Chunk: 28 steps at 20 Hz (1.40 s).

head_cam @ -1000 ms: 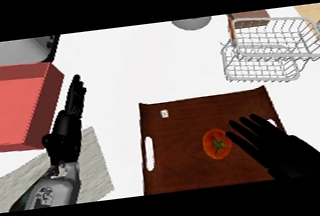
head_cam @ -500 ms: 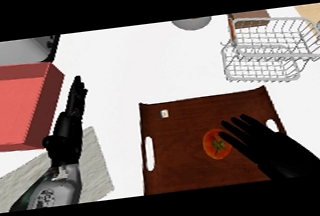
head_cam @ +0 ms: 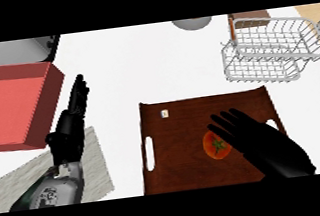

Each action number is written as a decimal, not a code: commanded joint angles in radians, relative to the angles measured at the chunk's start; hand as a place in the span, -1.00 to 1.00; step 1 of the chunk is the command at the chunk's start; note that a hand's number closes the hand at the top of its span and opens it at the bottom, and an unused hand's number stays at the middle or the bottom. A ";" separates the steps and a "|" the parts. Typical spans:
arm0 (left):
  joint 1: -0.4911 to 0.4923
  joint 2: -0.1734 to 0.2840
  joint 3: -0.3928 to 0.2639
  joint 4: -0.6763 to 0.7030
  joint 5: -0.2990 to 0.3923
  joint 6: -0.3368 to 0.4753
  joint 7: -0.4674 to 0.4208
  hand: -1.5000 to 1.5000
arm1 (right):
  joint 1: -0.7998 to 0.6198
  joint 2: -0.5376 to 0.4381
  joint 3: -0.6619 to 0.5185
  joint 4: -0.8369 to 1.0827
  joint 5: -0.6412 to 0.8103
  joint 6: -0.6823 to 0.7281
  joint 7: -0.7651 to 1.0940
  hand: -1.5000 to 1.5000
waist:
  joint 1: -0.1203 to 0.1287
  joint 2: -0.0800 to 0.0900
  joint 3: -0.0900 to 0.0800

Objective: Pick the tomato from the tray and place it in the tiered basket

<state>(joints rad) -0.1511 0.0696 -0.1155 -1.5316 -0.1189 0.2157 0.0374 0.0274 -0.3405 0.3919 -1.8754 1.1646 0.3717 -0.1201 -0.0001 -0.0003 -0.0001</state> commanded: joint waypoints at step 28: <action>-0.009 -0.040 0.058 0.048 -0.039 -0.050 -0.054 0.00 | -0.049 0.212 -0.034 0.324 0.087 -0.192 -0.093 -1.00 | -0.002 0.000 0.000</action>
<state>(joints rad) -0.1528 0.0276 -0.0738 -1.5401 -0.1640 0.1776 0.0377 -0.0316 -0.1480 0.3705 -1.5570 1.2677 0.2156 -0.1982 -0.0003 0.0000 0.0001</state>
